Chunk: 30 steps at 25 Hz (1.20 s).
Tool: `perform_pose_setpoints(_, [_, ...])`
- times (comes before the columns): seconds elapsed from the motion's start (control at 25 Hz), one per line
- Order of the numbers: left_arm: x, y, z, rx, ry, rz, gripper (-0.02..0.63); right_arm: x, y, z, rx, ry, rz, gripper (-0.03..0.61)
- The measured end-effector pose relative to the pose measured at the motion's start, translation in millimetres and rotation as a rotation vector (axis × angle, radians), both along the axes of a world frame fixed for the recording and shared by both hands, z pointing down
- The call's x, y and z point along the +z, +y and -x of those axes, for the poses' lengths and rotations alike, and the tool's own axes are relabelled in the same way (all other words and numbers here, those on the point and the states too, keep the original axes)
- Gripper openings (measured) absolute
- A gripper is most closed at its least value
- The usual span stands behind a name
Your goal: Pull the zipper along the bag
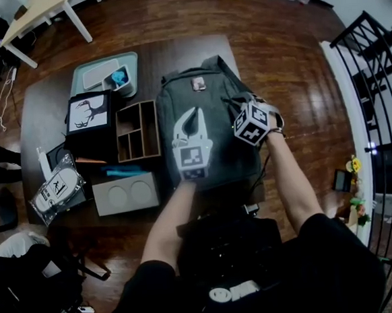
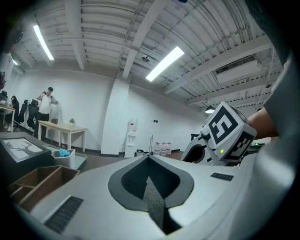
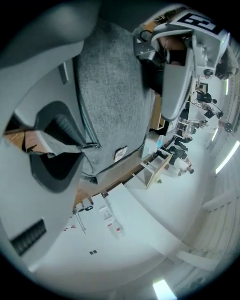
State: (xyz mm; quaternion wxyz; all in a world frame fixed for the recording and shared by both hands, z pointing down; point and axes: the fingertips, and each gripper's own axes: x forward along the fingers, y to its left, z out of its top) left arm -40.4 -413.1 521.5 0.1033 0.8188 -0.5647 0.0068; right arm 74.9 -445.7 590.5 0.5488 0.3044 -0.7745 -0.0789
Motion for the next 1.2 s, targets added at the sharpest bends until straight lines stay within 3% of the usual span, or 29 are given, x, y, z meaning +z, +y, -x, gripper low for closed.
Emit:
perform_pose_setpoints(0.12, [1.3, -0.6, 0.6, 0.001, 0.004, 0.01, 0.0, -19.4, 7.8, 4.4, 0.07, -0.145, -0.04, 0.072])
perform_pose_setpoints(0.36, [1.3, -0.2, 1.6, 0.012, -0.014, 0.048, 0.0, -72.2, 28.6, 34.9, 0.18, -0.605, -0.133, 0.061])
perform_pose_setpoints(0.52, [-1.7, 1.4, 5.8, -0.001, -0.026, 0.051, 0.0, -69.6, 44.2, 34.9, 0.3, -0.76, -0.138, 0.049])
perform_pose_setpoints(0.64, [-5.4, 6.7, 10.6, -0.007, -0.038, 0.048, 0.0, -72.1, 63.8, 43.6, 0.305, -0.873, -0.115, 0.006])
perform_pose_setpoints(0.8, [-13.5, 18.5, 9.8, 0.011, -0.036, 0.026, 0.0, -86.4, 79.7, 47.7, 0.317, -0.95, -0.158, 0.005])
perform_pose_setpoints(1.2, [-38.1, 47.1, 4.1, 0.022, -0.04, -0.033, 0.0, -116.4, 97.5, 58.0, 0.358, -0.991, -0.251, 0.005])
